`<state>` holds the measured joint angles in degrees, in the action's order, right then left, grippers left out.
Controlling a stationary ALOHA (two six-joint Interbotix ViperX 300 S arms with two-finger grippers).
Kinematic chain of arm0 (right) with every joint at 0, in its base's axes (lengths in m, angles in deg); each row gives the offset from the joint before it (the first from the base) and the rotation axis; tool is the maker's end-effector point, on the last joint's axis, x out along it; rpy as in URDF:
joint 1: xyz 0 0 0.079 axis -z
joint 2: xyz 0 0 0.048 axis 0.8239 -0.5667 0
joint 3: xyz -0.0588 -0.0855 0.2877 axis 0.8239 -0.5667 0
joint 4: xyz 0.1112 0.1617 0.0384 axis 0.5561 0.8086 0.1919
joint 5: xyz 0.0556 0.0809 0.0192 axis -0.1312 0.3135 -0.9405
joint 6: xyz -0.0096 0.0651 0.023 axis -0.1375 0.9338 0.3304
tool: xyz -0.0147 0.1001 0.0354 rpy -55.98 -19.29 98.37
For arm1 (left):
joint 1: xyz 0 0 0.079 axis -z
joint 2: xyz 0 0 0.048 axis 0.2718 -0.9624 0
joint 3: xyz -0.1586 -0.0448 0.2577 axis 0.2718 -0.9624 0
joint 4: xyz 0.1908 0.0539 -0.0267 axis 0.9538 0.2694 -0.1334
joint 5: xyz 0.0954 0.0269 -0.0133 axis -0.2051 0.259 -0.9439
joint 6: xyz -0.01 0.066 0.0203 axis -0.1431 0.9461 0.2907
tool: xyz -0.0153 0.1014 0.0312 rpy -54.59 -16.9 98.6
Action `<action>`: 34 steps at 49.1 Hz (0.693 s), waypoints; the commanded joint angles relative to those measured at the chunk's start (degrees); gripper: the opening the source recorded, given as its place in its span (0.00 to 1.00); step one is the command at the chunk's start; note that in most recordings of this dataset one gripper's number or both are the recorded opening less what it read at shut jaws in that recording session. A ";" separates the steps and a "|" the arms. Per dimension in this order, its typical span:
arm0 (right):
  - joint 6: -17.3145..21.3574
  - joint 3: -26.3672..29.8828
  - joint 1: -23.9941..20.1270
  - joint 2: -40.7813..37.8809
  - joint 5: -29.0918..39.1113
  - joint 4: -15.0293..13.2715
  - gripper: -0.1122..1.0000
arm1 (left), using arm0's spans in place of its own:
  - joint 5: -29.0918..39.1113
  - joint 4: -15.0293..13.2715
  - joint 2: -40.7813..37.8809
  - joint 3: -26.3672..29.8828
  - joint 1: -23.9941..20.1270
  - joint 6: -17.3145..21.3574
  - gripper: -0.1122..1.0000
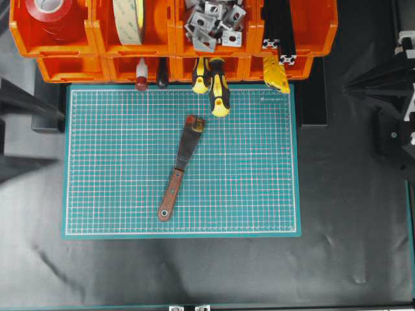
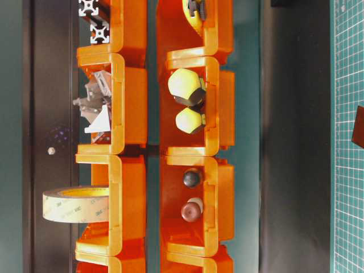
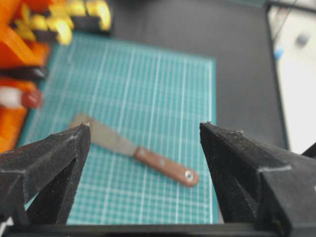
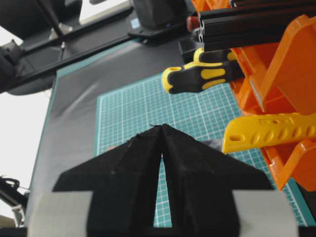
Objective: Pick scraper from container rack with left arm.
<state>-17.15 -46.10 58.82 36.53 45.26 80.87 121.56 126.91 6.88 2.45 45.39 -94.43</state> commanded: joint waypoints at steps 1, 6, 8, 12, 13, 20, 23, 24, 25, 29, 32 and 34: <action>-0.09 1.14 0.00 -0.35 -0.88 -0.26 0.11 | -0.62 0.26 5.71 -0.79 0.18 3.96 0.86; -0.09 1.14 0.09 -0.18 -1.32 -0.26 0.11 | -0.35 0.26 8.79 -1.67 0.00 6.77 0.85; -0.09 1.14 0.00 -0.18 -1.67 -0.26 0.11 | -0.09 0.26 9.84 -2.02 -0.35 7.21 0.85; -0.09 1.23 0.09 0.00 -2.46 -0.26 0.11 | 0.00 0.26 11.60 -2.46 -0.53 7.65 0.85; -0.09 1.14 0.00 0.00 -2.55 -0.35 0.11 | 0.00 0.26 12.04 -2.64 -0.53 7.73 0.85; -0.18 1.23 0.09 0.00 -2.81 -0.26 0.11 | -0.26 0.26 14.33 -3.96 -0.53 7.38 0.85; -0.09 1.14 0.00 0.00 -2.90 -0.26 0.11 | -0.53 0.26 14.77 -4.66 -0.53 7.21 0.85; -0.09 1.14 0.00 0.00 -2.81 -0.35 0.11 | -0.62 0.26 14.94 -4.75 -0.53 7.12 0.85; -0.09 1.23 0.09 0.00 -2.90 -0.26 0.11 | -0.70 0.26 15.03 -5.01 -0.53 7.12 0.85; 0.00 1.23 0.00 0.00 -2.90 -0.26 0.11 | -0.79 0.26 15.12 -5.27 -0.53 7.12 0.85; 0.35 1.23 0.00 0.00 -2.90 -0.26 0.11 | -0.53 0.26 15.12 -5.27 -0.53 7.12 0.85; 0.35 1.23 -0.18 0.09 -2.81 -0.26 0.11 | -0.44 0.26 15.12 -5.27 -0.53 7.12 0.85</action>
<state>-16.89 -46.10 58.82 36.97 43.33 80.69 121.29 126.91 22.44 -3.35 44.95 -87.14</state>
